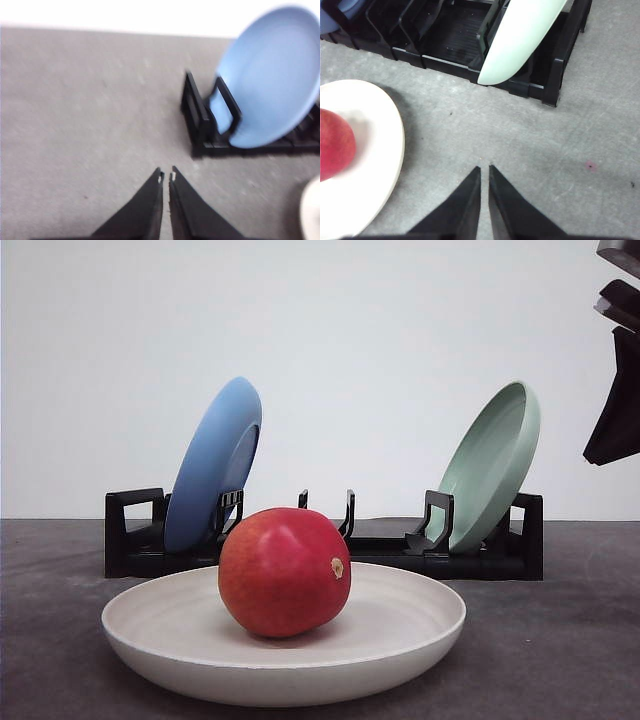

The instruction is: Place pomegranate in white plate

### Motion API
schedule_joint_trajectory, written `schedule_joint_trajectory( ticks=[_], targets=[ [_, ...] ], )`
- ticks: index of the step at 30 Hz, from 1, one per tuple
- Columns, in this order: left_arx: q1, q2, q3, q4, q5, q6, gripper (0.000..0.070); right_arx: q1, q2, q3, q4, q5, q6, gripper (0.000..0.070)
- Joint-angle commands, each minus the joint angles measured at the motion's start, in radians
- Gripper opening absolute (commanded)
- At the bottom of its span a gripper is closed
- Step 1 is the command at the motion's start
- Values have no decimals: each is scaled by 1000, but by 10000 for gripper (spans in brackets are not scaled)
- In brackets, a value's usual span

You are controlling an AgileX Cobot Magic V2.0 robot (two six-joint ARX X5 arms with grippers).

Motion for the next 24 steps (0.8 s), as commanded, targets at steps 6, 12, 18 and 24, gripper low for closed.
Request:
schedule_joint_trajectory(
  ticks=[6, 12, 18, 24],
  targets=[
    [0, -149, -130, 36, -12, 12, 0, 0, 4, 5, 10, -2, 5, 22],
    [0, -247, -238, 95, -47, 13, 0, 0, 4, 5, 10, -2, 5, 22],
    [0, -247, -257, 92, -47, 10, 0, 0, 4, 5, 14, -2, 5, 22],
    [0, -246, -257, 92, -47, 10, 0, 0, 4, 5, 14, -2, 5, 22]
  ],
)
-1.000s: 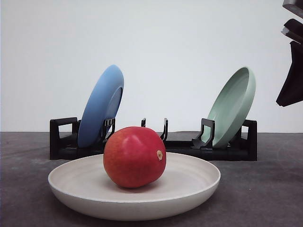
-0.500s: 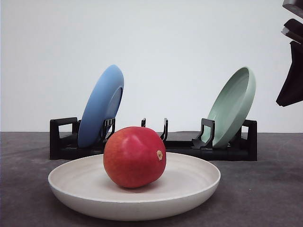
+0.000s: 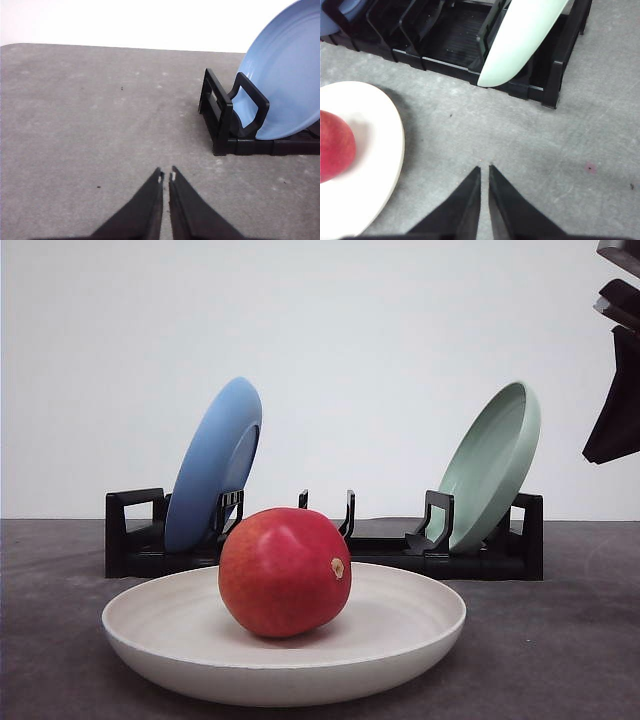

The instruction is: Place pomegranate in white plate

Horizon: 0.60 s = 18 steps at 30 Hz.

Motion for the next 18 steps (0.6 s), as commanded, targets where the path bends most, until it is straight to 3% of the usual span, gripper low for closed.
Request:
schedule_joint_trajectory(
  ticks=[1, 13, 18],
  targets=[
    [0, -1, -9, -5, 2, 3, 0, 0, 4, 5, 7, -1, 5, 22],
    [0, 0, -9, -5, 2, 3, 0, 1, 4, 5, 11, 0, -4, 22],
    [0, 0, -9, -5, 1, 3, 0, -2, -37, 1, 49, 17, -158, 22]
  ],
)
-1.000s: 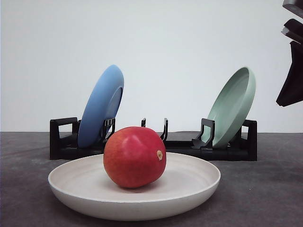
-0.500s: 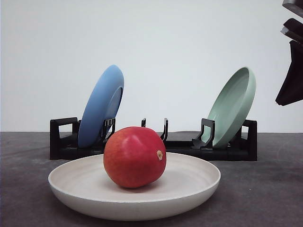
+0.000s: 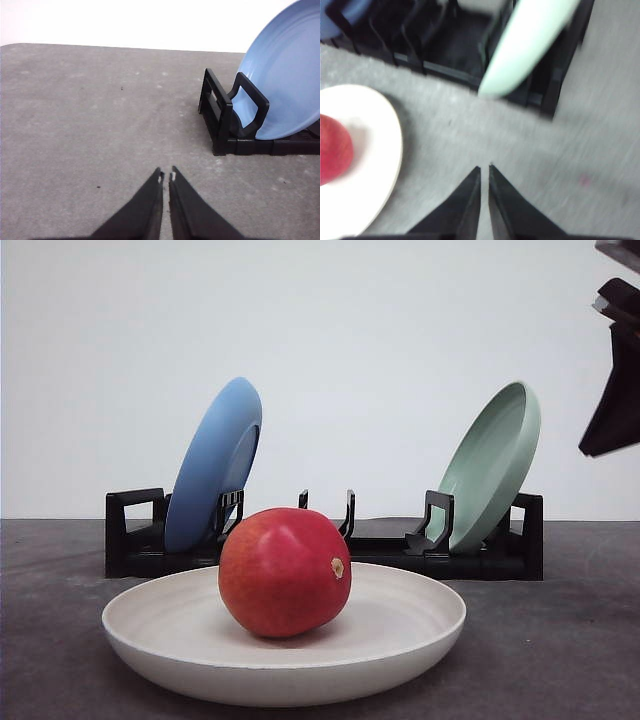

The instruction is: Place pomegranate in white plate

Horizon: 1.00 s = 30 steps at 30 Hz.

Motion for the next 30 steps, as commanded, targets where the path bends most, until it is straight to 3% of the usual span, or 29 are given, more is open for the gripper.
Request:
schedule_joint_trajectory(
  ticks=[1, 6, 15, 21, 30],
  targets=[
    [0, 0, -9, -5, 1, 3, 0, 1, -23, -4, 14, 37, -91, 22],
    [0, 0, -9, -5, 2, 3, 0, -33, -171, -90, 97, 231, -86, 22],
    [0, 0, -9, -5, 2, 3, 0, -157, -544, -378, 340, 260, -52, 22],
    [0, 0, -9, -5, 1, 3, 0, -188, -760, -496, 347, 329, -2, 22],
    [0, 0, -9, -5, 2, 3, 0, -212, -912, -600, 338, 335, 73, 22]
  ],
)
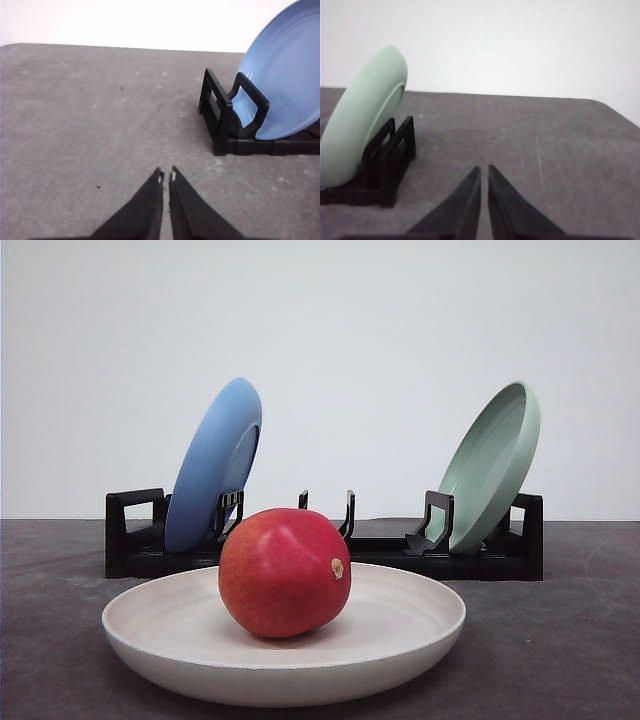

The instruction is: Place pomegranate in white plate

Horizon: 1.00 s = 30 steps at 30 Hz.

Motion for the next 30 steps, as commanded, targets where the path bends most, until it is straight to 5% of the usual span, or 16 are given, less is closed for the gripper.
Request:
schedule_joint_trajectory(
  ticks=[1, 30],
  targets=[
    [0, -1, -9, -4, 2, 3, 0, -4, 2, -4, -2, 1, 39, 22],
    [0, 0, -9, -5, 1, 3, 0, -11, 2, -3, -11, -1, 39, 22]
  ],
)
